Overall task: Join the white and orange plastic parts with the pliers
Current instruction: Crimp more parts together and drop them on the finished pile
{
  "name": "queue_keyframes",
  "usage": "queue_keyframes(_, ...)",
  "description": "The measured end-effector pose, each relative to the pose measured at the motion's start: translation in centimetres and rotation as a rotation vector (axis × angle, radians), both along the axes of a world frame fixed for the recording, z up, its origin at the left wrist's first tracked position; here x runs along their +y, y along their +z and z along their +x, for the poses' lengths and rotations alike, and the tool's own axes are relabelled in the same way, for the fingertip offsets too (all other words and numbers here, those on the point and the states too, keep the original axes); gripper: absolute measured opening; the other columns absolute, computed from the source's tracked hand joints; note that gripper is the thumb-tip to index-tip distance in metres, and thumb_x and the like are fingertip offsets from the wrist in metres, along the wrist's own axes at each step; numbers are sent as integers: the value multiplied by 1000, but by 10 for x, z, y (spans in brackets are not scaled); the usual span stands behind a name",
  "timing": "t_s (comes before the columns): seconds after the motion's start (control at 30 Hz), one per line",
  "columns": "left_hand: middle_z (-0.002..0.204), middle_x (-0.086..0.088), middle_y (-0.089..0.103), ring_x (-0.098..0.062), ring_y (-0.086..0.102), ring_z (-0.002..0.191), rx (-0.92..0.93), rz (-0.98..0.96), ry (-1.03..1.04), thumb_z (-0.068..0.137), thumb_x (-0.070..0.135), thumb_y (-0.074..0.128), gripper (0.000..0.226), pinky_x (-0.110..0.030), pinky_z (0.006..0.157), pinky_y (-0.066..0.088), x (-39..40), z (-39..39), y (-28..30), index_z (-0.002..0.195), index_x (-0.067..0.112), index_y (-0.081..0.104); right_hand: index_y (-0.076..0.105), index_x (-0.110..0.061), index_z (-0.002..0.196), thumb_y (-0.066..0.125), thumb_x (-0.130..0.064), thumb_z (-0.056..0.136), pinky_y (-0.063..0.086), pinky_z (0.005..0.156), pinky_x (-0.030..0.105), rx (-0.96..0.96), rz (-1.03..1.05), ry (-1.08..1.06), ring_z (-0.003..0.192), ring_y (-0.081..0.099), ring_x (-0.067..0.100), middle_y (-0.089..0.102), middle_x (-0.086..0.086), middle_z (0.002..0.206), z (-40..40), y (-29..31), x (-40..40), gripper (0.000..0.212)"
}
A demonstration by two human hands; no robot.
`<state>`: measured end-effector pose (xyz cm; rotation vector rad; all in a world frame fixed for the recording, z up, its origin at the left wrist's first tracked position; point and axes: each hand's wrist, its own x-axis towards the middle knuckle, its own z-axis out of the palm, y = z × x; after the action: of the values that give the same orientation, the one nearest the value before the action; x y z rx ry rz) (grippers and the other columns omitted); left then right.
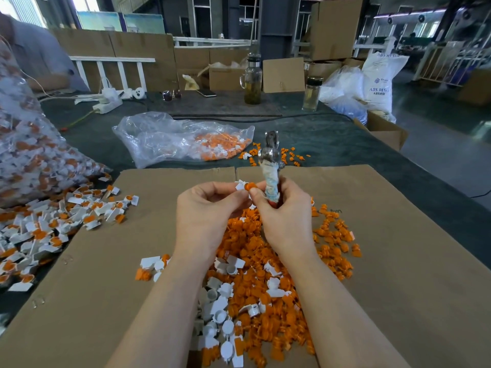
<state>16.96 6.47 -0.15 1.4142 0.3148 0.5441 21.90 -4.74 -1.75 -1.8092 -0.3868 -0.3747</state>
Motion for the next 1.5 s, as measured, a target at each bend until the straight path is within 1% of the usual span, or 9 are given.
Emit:
queue_keyframes(0.17,73,-7,75,-23,75,75,3,88,19,76,8,82,9,-25,67,60,-1,-1,0,82,10,76,68,-13,99,71,-26,87,50,63,15,-5,10,-11,74,62,3,65,-9,76,0,0,-1,17)
queue_keyframes(0.33,72,-5,75,-20,75,73,-3,123,33,75,10,83,10,-25,67,59,-2,-1,1,81,13,76,69,-12,100,71,-25,87,51,65,20,-10,18,-14,73,62,5,64,-10,76,-1,0,0,18)
queue_keyframes(0.5,73,-5,76,-23,74,75,-8,132,41,75,12,84,9,-31,70,61,-4,0,0,79,13,77,66,-14,95,71,-23,86,47,61,15,-48,5,-27,70,61,4,62,-12,74,-2,1,1,14)
queue_keyframes(0.7,77,-8,76,-25,74,77,-17,111,39,75,13,83,12,-33,72,61,-3,0,-1,84,10,76,66,-17,93,70,-23,87,55,66,26,9,32,21,71,63,7,64,-7,73,-3,2,2,9)
queue_keyframes(1.07,72,-1,75,-17,74,73,1,104,124,75,16,84,9,-23,66,59,-2,2,-2,77,17,76,65,-22,93,67,-21,89,45,55,13,54,15,90,66,59,-2,62,-11,71,-2,2,4,4)
queue_keyframes(1.2,72,1,75,-13,73,70,6,139,138,77,18,83,8,-20,63,57,-3,3,-3,78,16,75,66,-22,92,66,-21,90,45,56,15,75,-5,90,67,60,1,64,-9,72,-2,2,4,2)
queue_keyframes(1.3,70,2,74,-11,73,68,13,162,158,81,18,80,7,-21,63,58,-1,3,-4,79,15,74,65,-25,89,66,-20,90,51,60,24,121,-11,150,71,62,11,68,-2,78,-2,5,2,5)
queue_keyframes(1.37,70,2,74,-10,73,67,9,151,157,83,16,78,6,-21,63,57,1,4,-4,80,14,73,64,-28,87,66,-18,89,49,59,19,176,-9,218,75,62,13,68,1,80,-2,8,-2,10)
queue_keyframes(1.5,69,0,74,-10,73,67,-12,98,151,86,10,75,7,-18,63,56,4,4,-3,81,12,70,66,-25,95,67,-20,87,46,58,14,262,-103,304,71,61,3,67,-9,79,2,9,-14,9)
